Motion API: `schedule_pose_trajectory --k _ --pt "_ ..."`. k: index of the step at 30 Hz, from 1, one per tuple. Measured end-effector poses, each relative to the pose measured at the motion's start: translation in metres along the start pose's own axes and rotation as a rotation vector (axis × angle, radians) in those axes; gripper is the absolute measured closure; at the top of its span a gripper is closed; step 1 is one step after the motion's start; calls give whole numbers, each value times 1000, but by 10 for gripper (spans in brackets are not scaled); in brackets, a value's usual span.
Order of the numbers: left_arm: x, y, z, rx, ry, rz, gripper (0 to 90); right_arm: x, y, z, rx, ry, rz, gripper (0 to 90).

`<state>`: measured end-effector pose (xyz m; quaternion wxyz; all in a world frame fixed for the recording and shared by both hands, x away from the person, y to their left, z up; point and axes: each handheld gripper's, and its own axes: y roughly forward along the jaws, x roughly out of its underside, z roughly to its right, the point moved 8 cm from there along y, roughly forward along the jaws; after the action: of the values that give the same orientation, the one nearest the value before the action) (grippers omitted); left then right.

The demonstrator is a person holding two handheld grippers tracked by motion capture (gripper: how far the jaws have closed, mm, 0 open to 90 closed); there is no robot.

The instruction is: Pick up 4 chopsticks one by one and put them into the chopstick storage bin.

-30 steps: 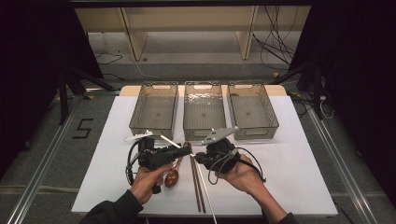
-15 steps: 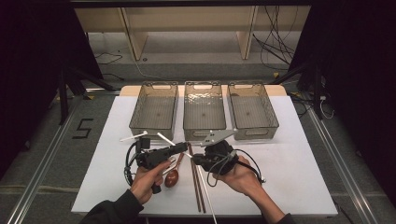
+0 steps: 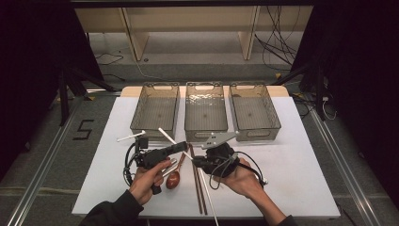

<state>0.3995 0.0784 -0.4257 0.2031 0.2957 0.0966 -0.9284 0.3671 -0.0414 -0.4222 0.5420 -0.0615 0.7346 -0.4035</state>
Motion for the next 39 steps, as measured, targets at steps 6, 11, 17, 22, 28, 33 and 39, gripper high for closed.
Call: schedule_pose_trajectory --k 6,11,17,22,28,33,39 --pt "-3 -2 3 -18 52 -12 835 -1 0 0 1 8 16 817" --pt "-17 -11 0 -63 86 -11 835 1 -11 9 6 51 30 601" --pt "-42 -26 -4 -104 123 13 835 16 -18 21 52 108 -20 412" --pt "-63 -39 -6 -129 140 45 834 33 -19 31 93 150 -63 330" --pt "-88 -48 -7 -150 146 82 834 46 -21 37 114 183 -78 296" --pt "-107 -50 -8 -183 170 85 833 51 -21 37 111 185 -88 291" --pt "-131 -55 -15 -224 169 95 833 53 -22 37 111 189 -89 279"
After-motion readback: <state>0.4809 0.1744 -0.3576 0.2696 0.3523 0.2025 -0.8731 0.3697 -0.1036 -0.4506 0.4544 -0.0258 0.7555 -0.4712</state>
